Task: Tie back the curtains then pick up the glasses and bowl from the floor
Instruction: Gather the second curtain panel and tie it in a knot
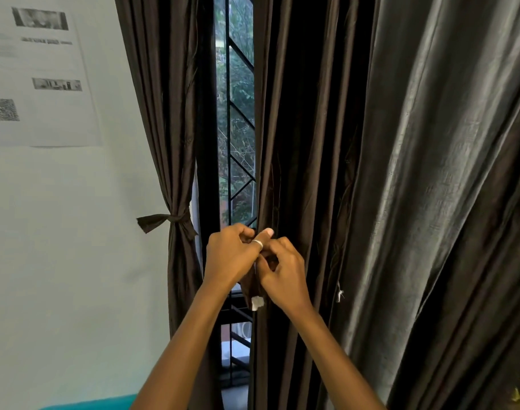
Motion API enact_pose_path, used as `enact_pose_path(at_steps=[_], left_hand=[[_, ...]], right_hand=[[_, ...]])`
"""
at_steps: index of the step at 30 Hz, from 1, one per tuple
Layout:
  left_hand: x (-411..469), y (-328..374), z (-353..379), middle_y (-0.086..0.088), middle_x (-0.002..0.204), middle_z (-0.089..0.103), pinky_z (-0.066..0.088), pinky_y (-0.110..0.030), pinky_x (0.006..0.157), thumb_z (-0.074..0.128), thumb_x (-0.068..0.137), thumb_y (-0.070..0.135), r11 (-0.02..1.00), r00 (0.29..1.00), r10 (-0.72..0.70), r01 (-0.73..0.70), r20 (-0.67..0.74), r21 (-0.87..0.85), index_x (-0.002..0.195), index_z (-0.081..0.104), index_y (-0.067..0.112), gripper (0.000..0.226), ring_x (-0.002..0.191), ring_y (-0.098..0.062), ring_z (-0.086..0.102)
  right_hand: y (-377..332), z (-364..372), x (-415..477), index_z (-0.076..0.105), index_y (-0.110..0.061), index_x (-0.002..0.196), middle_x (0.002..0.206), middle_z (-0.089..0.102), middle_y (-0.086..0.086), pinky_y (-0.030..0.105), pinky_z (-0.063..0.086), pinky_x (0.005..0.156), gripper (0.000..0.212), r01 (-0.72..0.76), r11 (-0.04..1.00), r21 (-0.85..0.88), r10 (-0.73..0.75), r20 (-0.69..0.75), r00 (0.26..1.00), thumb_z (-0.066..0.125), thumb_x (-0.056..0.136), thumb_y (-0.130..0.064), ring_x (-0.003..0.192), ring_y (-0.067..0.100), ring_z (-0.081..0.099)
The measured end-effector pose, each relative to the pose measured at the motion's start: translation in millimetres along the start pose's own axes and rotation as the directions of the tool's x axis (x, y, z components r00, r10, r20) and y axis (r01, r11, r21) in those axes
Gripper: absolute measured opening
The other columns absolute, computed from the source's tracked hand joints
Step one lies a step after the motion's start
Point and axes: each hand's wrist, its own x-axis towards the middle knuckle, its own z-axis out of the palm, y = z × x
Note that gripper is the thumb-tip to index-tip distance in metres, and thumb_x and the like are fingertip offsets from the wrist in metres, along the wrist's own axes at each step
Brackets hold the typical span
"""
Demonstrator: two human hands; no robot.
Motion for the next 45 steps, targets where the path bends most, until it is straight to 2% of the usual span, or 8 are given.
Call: enact_pose_path(at_steps=[5,10,13,17,22,35,40,45], left_hand=[[2.5,-3.5,-1.8,0.003,0.062,0.065,0.055,-0.037,0.061,0.061,0.094,0.040,0.996,0.996,0.048,-0.042,-0.073,0.085,0.072,0.067,0.021,0.029,0.059,-0.008,0.062],[4.8,-10.4,-5.3,0.003,0.061,0.065,0.055,-0.037,0.061,0.064,0.094,0.035,0.989,0.990,0.118,-0.110,-0.077,0.099,0.073,0.066,0.017,0.028,0.056,-0.011,0.061],[6.7,-10.3,-6.8,0.003,0.060,0.064,0.055,-0.037,0.060,0.065,0.094,0.035,0.984,0.989,0.141,-0.135,-0.050,0.113,0.073,0.067,0.016,0.028,0.057,-0.012,0.061],[9.2,-16.9,-14.3,0.001,0.060,0.064,0.053,-0.036,0.058,0.066,0.093,0.032,0.979,0.986,0.160,-0.152,-0.054,0.133,0.072,0.066,0.014,0.028,0.057,-0.014,0.060],[23.0,-44.7,-52.9,0.009,0.060,0.060,0.035,-0.015,0.057,0.066,0.092,0.032,0.976,0.974,0.128,-0.089,-0.188,0.199,0.067,0.061,0.023,0.027,0.056,-0.001,0.051],[13.0,-34.1,-37.9,0.010,0.058,0.060,0.036,-0.010,0.054,0.068,0.092,0.026,0.971,0.966,0.191,-0.160,-0.173,0.177,0.075,0.071,0.017,0.020,0.053,-0.001,0.055],[3.1,-21.0,-19.0,0.008,0.060,0.064,0.051,-0.027,0.057,0.068,0.091,0.030,0.976,0.970,0.191,-0.171,-0.150,0.138,0.073,0.071,0.019,0.022,0.055,-0.004,0.059],[-6.5,-9.3,-4.5,0.003,0.058,0.062,0.051,-0.034,0.055,0.067,0.093,0.031,0.979,0.975,0.196,-0.188,-0.101,0.080,0.072,0.069,0.018,0.025,0.053,-0.009,0.058]], right_hand=[[2.7,-7.8,1.1,0.067,-0.018,0.128,0.108,0.060,-0.009,0.013,0.051,0.080,0.043,0.007,1.000,-0.001,-0.007,0.053,0.999,0.062,0.089,0.000,0.096,0.003,0.063],[0.7,-30.8,6.0,0.057,-0.017,0.125,0.120,0.052,-0.004,0.023,0.049,0.076,0.038,-0.169,0.966,-0.198,0.061,-0.458,0.887,0.071,0.090,-0.021,0.098,0.009,0.057],[5.4,-40.0,16.3,0.054,-0.019,0.130,0.119,0.060,-0.004,0.028,0.052,0.081,0.047,-0.259,0.935,-0.244,0.162,-0.354,0.921,0.073,0.089,-0.033,0.101,0.011,0.059],[18.2,-59.5,32.4,0.070,-0.014,0.113,0.098,0.075,0.000,0.023,0.047,0.073,0.023,-0.316,0.916,-0.249,0.228,-0.326,0.918,0.071,0.091,-0.023,0.089,0.018,0.069],[50.2,-105.7,48.7,0.073,-0.012,0.104,0.096,0.077,0.005,0.028,0.050,0.078,0.018,-0.422,0.862,-0.281,0.309,-0.370,0.876,0.073,0.089,-0.023,0.095,0.024,0.071],[43.7,-98.9,24.1,0.071,-0.013,0.098,0.086,0.075,0.000,0.027,0.053,0.068,0.009,-0.261,0.907,-0.330,0.145,-0.338,0.930,0.072,0.091,-0.019,0.077,0.016,0.070],[30.7,-73.1,12.5,0.071,-0.016,0.097,0.086,0.072,-0.006,0.036,0.059,0.068,0.007,-0.119,0.928,-0.353,0.030,-0.246,0.969,0.071,0.092,-0.021,0.079,0.011,0.068],[16.7,-47.9,8.6,0.070,-0.017,0.097,0.088,0.071,-0.006,0.029,0.056,0.070,0.005,-0.012,0.952,-0.306,-0.046,-0.182,0.982,0.071,0.092,-0.019,0.083,0.010,0.067]])
